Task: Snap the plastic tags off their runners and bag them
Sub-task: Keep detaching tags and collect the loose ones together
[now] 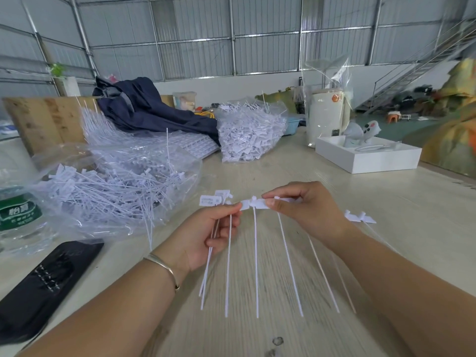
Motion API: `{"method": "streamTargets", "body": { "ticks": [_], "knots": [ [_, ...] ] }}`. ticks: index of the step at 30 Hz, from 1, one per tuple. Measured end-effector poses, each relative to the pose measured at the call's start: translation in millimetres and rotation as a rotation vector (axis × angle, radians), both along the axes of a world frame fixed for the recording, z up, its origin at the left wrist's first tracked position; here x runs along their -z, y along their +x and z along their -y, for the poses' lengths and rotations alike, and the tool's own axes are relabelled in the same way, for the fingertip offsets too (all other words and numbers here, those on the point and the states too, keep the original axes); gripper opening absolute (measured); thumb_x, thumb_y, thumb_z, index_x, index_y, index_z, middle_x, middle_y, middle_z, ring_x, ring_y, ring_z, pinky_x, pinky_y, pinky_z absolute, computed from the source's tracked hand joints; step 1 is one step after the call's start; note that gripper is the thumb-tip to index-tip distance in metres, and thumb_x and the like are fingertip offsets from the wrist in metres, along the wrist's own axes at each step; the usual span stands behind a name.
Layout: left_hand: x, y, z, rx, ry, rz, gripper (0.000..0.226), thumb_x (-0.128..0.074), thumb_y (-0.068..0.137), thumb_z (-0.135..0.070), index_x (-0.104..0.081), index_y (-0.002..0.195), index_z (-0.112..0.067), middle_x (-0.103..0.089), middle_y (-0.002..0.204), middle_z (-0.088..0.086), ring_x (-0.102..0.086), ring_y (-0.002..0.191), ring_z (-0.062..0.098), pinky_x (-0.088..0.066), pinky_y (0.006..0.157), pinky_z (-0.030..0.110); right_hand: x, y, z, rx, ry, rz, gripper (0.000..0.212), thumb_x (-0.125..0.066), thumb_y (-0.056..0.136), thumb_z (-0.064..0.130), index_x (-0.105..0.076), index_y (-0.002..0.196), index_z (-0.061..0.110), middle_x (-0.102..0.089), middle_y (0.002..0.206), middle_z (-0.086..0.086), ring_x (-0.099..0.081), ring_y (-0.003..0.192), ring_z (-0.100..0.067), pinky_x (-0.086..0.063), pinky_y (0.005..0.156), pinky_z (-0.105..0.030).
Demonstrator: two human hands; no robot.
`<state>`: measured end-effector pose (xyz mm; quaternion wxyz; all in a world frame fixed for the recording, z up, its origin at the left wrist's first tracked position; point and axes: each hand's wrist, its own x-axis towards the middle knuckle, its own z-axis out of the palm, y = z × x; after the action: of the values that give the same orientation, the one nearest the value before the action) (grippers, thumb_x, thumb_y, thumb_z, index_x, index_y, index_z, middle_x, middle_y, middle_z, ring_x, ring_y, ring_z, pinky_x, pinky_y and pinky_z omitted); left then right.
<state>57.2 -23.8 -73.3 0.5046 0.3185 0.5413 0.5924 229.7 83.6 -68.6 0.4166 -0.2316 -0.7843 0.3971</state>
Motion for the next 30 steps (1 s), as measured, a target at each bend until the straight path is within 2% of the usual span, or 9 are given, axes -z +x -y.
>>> {"method": "streamTargets", "body": {
  "ticks": [4,8,11,14,17,22,26,28,30],
  "knots": [
    [1,1,0,0.021,-0.008,-0.080,0.009,-0.067,0.084,-0.015,-0.059,0.085,-0.013,-0.045,0.055,-0.004,-0.032,0.039,0.003,-0.016,0.027,0.013,1,-3,4,0.005,0.043,0.131,0.003,-0.076,0.081,0.028,-0.078,0.083,0.029,-0.073,0.086,0.014,-0.066,0.092,-0.006,-0.046,0.098,-0.039],
    [0,0,0,0.032,-0.012,-0.160,0.014,-0.066,0.087,-0.014,-0.060,0.075,-0.017,-0.037,0.053,-0.007,-0.022,0.040,0.003,-0.013,0.032,0.014,-2,-2,7,-0.077,-0.056,0.104,0.005,-0.076,0.082,0.015,-0.079,0.086,0.016,-0.075,0.084,0.003,-0.066,0.082,-0.002,-0.048,0.078,-0.016],
    [-1,-1,1,0.047,-0.012,-0.197,0.027,-0.066,0.086,-0.014,-0.064,0.061,-0.022,-0.033,0.051,-0.007,-0.019,0.042,0.005,-0.014,0.034,0.016,-4,-1,7,-0.123,-0.126,0.088,0.007,-0.075,0.080,0.005,-0.078,0.085,0.008,-0.073,0.083,-0.011,-0.062,0.075,-0.005,-0.045,0.070,-0.010],
    [-2,-2,1,0.085,-0.016,-0.192,0.031,-0.065,0.085,-0.014,-0.056,0.057,-0.024,-0.029,0.049,-0.007,-0.018,0.042,0.006,-0.012,0.035,0.017,-5,0,8,-0.133,-0.144,0.092,0.009,-0.075,0.078,0.003,-0.078,0.081,0.010,-0.069,0.081,-0.020,-0.059,0.073,-0.009,-0.043,0.069,-0.012],
    [-2,-4,-1,0.141,-0.029,-0.170,0.035,-0.061,0.087,-0.011,-0.046,0.057,-0.023,-0.028,0.046,-0.006,-0.019,0.038,0.006,-0.014,0.033,0.016,-6,0,8,-0.156,-0.155,0.096,0.007,-0.074,0.075,-0.001,-0.078,0.076,0.005,-0.070,0.070,-0.011,-0.060,0.069,-0.007,-0.045,0.066,-0.010],
    [-2,0,2,0.322,-0.140,-0.288,0.021,-0.071,0.068,-0.009,-0.058,0.056,-0.019,-0.025,0.048,-0.004,-0.019,0.038,0.004,-0.013,0.031,0.015,-8,3,8,-0.166,-0.136,0.117,0.010,-0.069,0.070,-0.005,-0.074,0.063,0.001,-0.067,0.065,-0.016,-0.058,0.065,-0.010,-0.044,0.065,-0.015],
    [2,-1,2,0.310,-0.143,-0.269,0.025,-0.069,0.066,-0.009,-0.047,0.065,-0.020,-0.024,0.052,-0.006,-0.018,0.039,0.004,-0.014,0.031,0.015,-9,7,5,-0.138,-0.128,0.108,0.007,-0.069,0.074,-0.003,-0.074,0.070,-0.001,-0.069,0.075,-0.021,-0.058,0.072,-0.015,-0.044,0.070,-0.020],
    [4,-3,1,0.226,-0.090,-0.216,0.036,-0.068,0.072,0.004,-0.043,0.069,-0.021,-0.025,0.058,-0.004,-0.020,0.040,0.003,-0.017,0.032,0.014,-9,8,4,-0.133,-0.118,0.107,0.007,-0.069,0.078,0.001,-0.075,0.077,0.002,-0.067,0.078,-0.021,-0.057,0.074,-0.016,-0.042,0.073,-0.023],
    [6,-5,0,0.127,-0.055,-0.175,0.045,-0.062,0.078,0.014,-0.038,0.067,-0.023,-0.027,0.057,-0.005,-0.022,0.039,0.003,-0.018,0.032,0.014,-8,7,4,-0.132,-0.088,0.124,0.010,-0.067,0.081,0.003,-0.074,0.087,0.006,-0.053,0.070,-0.019,-0.048,0.070,-0.019,-0.037,0.071,-0.027]
  ]
}}
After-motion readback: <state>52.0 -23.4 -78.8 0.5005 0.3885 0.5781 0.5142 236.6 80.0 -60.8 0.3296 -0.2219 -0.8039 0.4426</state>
